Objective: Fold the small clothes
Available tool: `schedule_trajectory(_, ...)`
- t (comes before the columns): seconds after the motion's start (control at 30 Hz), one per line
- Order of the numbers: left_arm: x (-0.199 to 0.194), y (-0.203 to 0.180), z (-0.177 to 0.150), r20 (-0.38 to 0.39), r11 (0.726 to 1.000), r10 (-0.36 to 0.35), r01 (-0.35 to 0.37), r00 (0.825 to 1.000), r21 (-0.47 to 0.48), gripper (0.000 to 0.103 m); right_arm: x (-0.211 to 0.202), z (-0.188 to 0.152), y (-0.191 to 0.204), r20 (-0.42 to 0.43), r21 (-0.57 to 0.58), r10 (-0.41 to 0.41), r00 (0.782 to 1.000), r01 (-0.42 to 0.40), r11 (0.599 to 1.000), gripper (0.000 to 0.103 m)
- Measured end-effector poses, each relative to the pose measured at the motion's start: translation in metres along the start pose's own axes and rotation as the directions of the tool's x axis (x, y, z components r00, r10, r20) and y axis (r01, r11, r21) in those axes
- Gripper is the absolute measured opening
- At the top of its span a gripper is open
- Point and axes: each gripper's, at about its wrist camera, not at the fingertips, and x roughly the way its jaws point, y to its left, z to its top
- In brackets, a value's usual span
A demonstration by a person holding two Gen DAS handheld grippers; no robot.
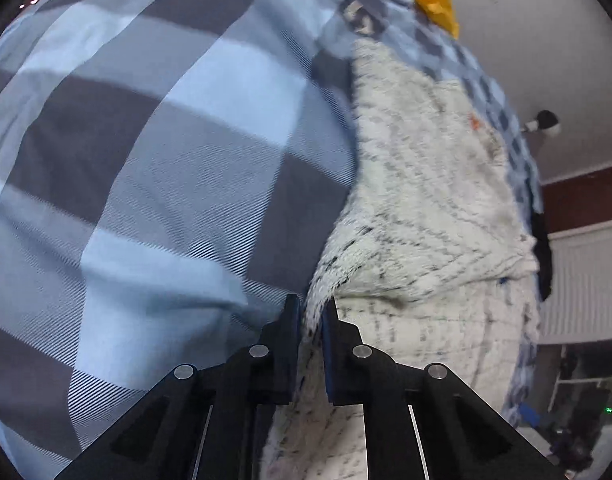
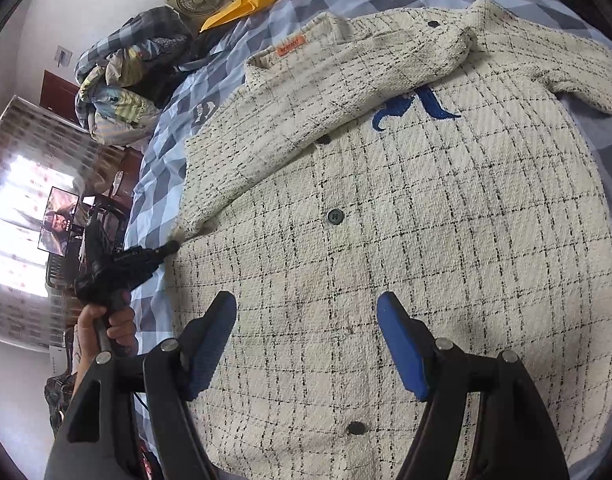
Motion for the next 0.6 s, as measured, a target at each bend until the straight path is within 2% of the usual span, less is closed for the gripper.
schedule_trajectory(0.13,0.005,-0.014,0.000,0.013,0.993,0.105,-0.106,0.994,0.057,0.010,0.002,-0.001,0.002,-0.007,-0.008,-0.001,1.000,0.001,1.000,0.070)
schedule_trajectory(0.2,0.001,-0.033,0.004,0.036,0.973,0.192,-0.195,0.981,0.124,0.010,0.000,-0.001,0.003,-0.006,-0.011,0.000,1.000,0.000,1.000,0.070)
schedule_trajectory(0.3,-0.014,-0.062,0.011,0.062,0.942,0.270,-0.276,0.961,0.192,0.010,-0.005,-0.001,0.003,0.004,-0.014,0.000,1.000,0.000,1.000,0.070)
schedule_trajectory(0.4,-0.032,-0.088,0.024,0.111,0.907,0.346,-0.362,0.932,0.215,0.010,-0.005,-0.001,0.003,0.002,-0.005,0.019,1.000,-0.018,1.000,0.070)
schedule_trajectory(0.5,-0.043,-0.106,0.041,0.146,0.911,0.345,-0.368,0.927,0.186,0.011,-0.003,-0.002,0.004,-0.005,-0.006,0.022,1.000,-0.022,1.000,0.070)
schedule_trajectory(0.6,-0.027,-0.114,0.052,0.101,0.929,0.311,-0.325,0.945,0.177,0.011,0.001,-0.001,0.004,-0.018,-0.004,0.024,1.000,-0.024,1.000,0.070)
